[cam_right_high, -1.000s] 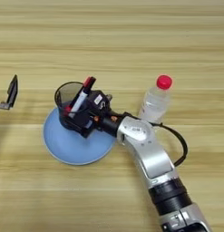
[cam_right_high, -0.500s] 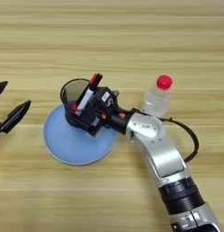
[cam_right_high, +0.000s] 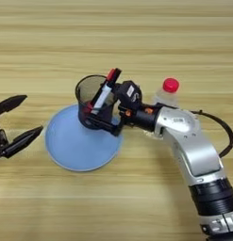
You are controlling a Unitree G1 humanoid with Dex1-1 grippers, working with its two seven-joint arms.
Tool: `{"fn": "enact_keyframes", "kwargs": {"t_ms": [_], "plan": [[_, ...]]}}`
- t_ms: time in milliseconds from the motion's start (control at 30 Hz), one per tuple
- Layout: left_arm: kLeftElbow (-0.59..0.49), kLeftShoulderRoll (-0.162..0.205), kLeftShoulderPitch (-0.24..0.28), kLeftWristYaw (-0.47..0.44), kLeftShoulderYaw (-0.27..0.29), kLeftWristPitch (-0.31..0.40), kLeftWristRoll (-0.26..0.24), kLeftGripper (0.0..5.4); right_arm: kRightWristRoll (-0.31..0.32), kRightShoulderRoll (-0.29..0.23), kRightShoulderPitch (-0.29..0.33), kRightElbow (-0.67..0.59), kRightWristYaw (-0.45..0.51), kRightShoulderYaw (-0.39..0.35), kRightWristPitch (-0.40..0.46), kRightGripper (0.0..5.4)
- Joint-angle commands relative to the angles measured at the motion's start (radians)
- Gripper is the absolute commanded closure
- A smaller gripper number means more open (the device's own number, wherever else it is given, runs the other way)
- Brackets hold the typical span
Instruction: Move the objects on the table
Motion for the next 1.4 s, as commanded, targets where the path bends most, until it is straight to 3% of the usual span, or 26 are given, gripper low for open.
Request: {"fn": "enact_keyframes", "kwargs": {"t_ms": [33, 433, 733, 1400], "plan": [[-0.016, 0.022, -0.022, -0.025, -0.027, 0.019, 0.029, 0.00, 0.039, -0.034, -0.026, -0.044, 0.037, -0.015, 0.016, 0.61], [0.018, 0.014, -0.089, -0.052, -0.098, 0.039, 0.082, 0.00, 0.075, -0.106, -0.019, -0.137, 0.152, 0.006, 0.005, 0.61], [0.039, 0.012, -0.126, -0.077, -0.150, 0.043, 0.132, 0.00, 0.086, -0.115, -0.031, -0.164, 0.167, 0.024, 0.018, 0.61], [-0.016, 0.002, -0.162, -0.077, -0.230, 0.031, 0.181, 0.00, 0.091, -0.104, -0.022, -0.181, 0.165, 0.092, 0.029, 0.61]]}}
